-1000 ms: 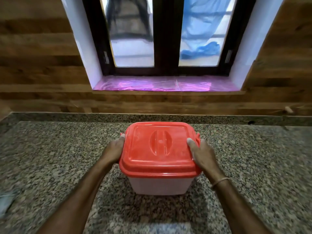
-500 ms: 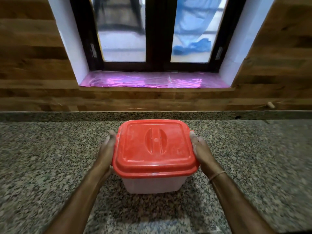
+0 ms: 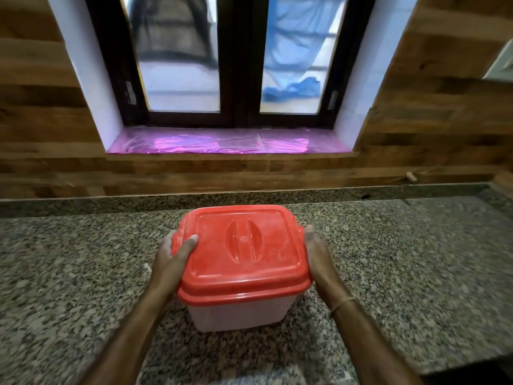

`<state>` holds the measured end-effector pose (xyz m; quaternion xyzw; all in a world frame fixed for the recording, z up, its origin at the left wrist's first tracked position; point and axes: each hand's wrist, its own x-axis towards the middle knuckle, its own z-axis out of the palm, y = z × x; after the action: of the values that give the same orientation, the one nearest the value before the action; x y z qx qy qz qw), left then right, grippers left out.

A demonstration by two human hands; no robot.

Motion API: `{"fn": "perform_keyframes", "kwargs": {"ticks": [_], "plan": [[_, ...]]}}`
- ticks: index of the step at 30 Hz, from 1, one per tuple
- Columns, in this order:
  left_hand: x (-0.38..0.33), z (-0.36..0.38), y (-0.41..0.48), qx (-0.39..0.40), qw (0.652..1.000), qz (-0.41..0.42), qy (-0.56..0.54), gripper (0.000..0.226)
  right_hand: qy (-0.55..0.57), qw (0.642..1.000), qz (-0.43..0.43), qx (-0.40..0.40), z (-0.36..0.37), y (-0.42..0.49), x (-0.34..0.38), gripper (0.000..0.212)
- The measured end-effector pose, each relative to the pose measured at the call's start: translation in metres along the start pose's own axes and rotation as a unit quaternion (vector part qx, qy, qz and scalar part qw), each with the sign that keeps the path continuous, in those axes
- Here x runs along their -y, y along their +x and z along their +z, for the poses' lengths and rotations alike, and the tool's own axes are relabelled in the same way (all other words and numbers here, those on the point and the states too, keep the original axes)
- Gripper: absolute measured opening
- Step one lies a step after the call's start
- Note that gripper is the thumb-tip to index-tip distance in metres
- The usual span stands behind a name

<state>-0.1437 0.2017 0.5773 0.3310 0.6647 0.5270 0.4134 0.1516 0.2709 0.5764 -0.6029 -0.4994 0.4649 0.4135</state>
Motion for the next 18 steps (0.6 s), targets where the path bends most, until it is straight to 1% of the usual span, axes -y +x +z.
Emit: {"fn": "perform_keyframes", "kwargs": {"ticks": [1, 3, 5, 7, 9, 12, 13, 16, 18], "plan": [[-0.001, 0.001, -0.002, -0.002, 1.000, 0.007, 0.006, 0.092, 0.012, 0.999, -0.006, 0.034, 0.003, -0.005, 0.003, 0.060], [-0.002, 0.003, -0.004, -0.010, 1.000, 0.010, 0.005, 0.087, 0.037, 0.997, -0.006, 0.063, 0.006, -0.009, 0.006, 0.058], [-0.003, 0.002, -0.004, -0.016, 1.000, 0.012, 0.004, 0.091, 0.066, 0.995, -0.005, 0.069, 0.006, -0.010, 0.010, 0.055], [-0.003, 0.000, -0.005, -0.015, 1.000, 0.009, 0.003, 0.096, 0.082, 0.994, 0.001, 0.075, 0.006, -0.012, 0.013, 0.057], [-0.005, 0.000, -0.006, -0.012, 1.000, 0.015, -0.005, 0.094, 0.079, 0.994, 0.001, 0.072, 0.006, -0.013, 0.014, 0.057], [-0.006, -0.003, -0.007, -0.015, 1.000, 0.018, 0.005, 0.104, 0.068, 0.995, -0.002, 0.068, 0.008, -0.012, 0.013, 0.063], [-0.007, -0.004, -0.006, -0.016, 1.000, 0.021, 0.010, 0.104, 0.070, 0.995, -0.004, 0.068, 0.008, -0.012, 0.013, 0.065], [-0.015, -0.007, -0.007, -0.023, 0.999, 0.029, 0.003, 0.090, 0.060, 0.996, -0.022, 0.064, 0.010, -0.013, 0.017, 0.068], [-0.026, -0.006, -0.009, -0.020, 0.999, 0.047, 0.000, 0.086, 0.049, 0.996, -0.045, 0.054, 0.008, -0.015, 0.023, 0.066]]}}
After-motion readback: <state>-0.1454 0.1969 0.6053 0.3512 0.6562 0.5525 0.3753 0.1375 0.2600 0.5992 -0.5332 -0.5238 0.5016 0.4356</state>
